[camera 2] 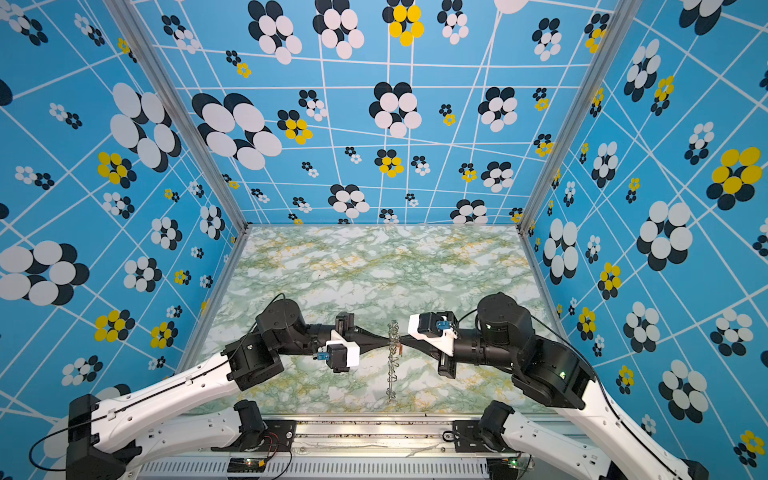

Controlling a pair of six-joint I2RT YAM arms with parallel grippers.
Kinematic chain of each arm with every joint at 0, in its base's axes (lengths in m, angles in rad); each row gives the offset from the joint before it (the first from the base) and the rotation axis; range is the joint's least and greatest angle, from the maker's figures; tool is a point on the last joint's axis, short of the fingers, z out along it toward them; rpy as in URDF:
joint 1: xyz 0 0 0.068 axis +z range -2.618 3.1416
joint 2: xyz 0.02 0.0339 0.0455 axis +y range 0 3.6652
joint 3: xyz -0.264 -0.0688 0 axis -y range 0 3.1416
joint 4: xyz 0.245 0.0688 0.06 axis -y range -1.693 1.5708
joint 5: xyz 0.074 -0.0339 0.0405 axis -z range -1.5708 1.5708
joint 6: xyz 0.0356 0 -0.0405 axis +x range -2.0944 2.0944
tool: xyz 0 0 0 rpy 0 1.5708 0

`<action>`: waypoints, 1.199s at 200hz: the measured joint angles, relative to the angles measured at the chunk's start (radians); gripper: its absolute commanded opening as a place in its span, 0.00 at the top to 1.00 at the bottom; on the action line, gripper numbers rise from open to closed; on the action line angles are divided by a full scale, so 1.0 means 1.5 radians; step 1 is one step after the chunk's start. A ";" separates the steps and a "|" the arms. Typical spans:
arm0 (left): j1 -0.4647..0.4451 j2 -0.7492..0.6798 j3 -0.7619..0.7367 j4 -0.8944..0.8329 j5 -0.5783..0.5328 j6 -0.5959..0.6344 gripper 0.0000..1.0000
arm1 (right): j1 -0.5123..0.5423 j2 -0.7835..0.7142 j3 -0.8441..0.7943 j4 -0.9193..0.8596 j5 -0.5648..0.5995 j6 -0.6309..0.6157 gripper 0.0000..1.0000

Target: Put the keys on the keyring

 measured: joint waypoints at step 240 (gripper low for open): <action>0.001 0.001 0.001 -0.005 0.029 -0.048 1.00 | -0.001 0.021 0.002 -0.001 -0.045 0.000 1.00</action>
